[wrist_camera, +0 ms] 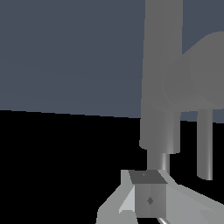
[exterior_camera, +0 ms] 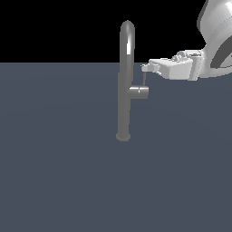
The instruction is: Turn on the faucet by rotating a designated handle.
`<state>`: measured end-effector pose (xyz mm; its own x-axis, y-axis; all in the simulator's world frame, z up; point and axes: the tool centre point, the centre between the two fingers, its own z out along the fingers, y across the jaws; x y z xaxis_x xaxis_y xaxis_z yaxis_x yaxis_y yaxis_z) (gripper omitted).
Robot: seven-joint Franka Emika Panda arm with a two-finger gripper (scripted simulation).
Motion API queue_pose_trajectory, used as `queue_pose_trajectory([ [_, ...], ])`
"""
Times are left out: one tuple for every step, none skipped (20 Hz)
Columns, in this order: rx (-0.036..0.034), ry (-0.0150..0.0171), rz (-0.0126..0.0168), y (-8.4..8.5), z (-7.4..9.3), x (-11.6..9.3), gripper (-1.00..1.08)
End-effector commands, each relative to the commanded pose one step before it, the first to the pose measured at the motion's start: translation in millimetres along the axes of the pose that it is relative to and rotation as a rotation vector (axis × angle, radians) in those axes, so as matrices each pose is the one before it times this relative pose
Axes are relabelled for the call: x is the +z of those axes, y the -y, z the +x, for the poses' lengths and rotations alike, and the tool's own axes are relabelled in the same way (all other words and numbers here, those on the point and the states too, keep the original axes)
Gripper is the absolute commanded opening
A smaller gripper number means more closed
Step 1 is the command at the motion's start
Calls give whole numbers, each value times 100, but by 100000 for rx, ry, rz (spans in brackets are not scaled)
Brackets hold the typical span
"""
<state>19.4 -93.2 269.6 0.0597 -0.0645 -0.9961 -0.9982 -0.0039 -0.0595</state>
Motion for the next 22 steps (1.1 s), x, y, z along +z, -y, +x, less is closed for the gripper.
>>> queue_pose_trajectory([
  [3067, 2941, 3150, 60, 996, 40, -100],
  [956, 890, 955, 7, 322, 12, -100],
  [830, 773, 829, 6, 280, 10, -100],
  [701, 653, 701, 5, 236, 10, -100],
  [572, 534, 572, 4, 194, 9, -100],
  [440, 414, 440, 2, 149, 10, -100],
  [305, 292, 306, 0, 104, 12, -100],
  [173, 173, 175, -1, 61, 11, -100],
  [34, 47, 38, -4, 13, 17, -100],
  [-91, -60, -85, -3, -25, 8, -100],
  [-209, -171, -204, -4, -65, 9, -100],
  [-179, -151, -176, -4, -58, 7, -100],
  [-73, -62, -72, -2, -25, 7, -100],
  [0, 0, 0, 0, 0, 0, -100],
  [0, 0, 0, 0, 0, 0, -100],
  [0, 0, 0, 0, 0, 0, -100],
  [0, 0, 0, 0, -7, 16, -100],
  [0, 0, 0, -275, -120, 0, -100],
  [0, 0, 0, -277, -121, 0, -100],
  [0, 0, 0, -279, -122, 0, -100],
  [0, 0, 0, -281, -123, 0, -100],
  [0, 0, 0, -283, -124, -1, -100],
])
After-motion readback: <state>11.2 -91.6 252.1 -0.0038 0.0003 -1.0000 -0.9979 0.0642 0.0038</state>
